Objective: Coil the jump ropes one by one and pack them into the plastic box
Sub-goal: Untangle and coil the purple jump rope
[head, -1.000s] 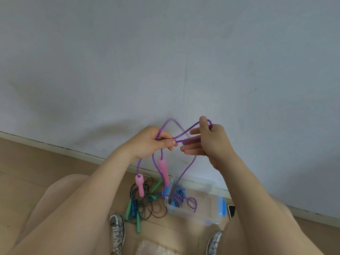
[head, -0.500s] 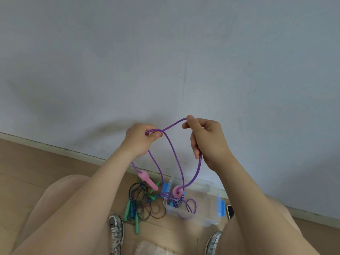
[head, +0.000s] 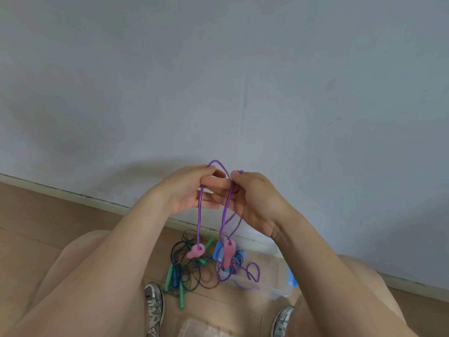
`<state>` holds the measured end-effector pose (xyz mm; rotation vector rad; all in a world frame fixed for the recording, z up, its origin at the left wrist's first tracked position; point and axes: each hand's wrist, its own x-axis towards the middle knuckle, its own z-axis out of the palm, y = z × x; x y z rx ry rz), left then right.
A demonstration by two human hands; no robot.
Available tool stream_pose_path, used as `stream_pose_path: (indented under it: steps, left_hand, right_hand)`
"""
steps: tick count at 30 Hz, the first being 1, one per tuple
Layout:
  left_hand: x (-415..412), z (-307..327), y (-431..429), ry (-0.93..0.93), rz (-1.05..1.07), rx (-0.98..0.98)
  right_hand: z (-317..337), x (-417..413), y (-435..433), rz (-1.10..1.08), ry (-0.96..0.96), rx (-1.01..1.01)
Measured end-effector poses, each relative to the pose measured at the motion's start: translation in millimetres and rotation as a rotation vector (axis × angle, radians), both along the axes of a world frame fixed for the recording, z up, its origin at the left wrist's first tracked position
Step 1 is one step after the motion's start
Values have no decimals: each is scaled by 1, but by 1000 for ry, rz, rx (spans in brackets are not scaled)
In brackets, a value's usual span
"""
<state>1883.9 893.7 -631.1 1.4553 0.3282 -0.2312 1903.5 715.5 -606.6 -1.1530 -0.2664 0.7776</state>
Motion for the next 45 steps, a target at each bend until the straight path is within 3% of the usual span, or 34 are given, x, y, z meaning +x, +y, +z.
stream_pose_path:
  steps: [4,8,10,13,16,18,20,23,27,30,32,35,38,41,45]
  left_hand:
    - [-2,3,1,75,-127,-94]
    - [-7,8,-3,-16,-288,-21]
    - [-7,9,-4,-34,-315,81]
    - [-8,9,-5,-27,-343,171]
    - [-9,8,-9,-72,-340,122]
    - [-9,9,-10,-108,-318,139]
    - [-8,8,-8,-120,-297,234]
    - [-5,-1,-3,-120,-211,417]
    - [1,-17,5,-132,-114,535]
    - [5,-22,8,-86,-147,590]
    - [4,-23,5,-40,-226,630]
    - [3,-22,-1,-40,-225,592]
    - [1,-18,-6,-26,-223,467]
    - [-2,-12,-11,21,-314,335]
    - [-4,-7,-21,21,-332,241]
  right_hand:
    - [-9,8,3,-209,-159,-20]
    - [-12,18,-8,-360,-704,-513]
    - [-15,22,-13,-453,-872,-767]
    - [-22,24,-11,-570,-1028,-774]
    - [-24,23,-7,-309,-929,-655]
    - [-25,22,-6,-160,-919,-749]
    - [-27,23,-6,-154,-963,-826]
    - [-25,30,-6,-362,-957,-695]
    - [-11,34,-11,-844,-648,-246]
    - [-8,43,-23,-1107,-500,-213]
    - [-12,49,-28,-1158,-439,-249]
    - [-18,56,-32,-1055,-443,-466]
    - [-24,52,-33,-865,-669,-818]
    - [-24,39,-25,-655,-1028,-646]
    - [-27,28,-15,-129,-1094,-674]
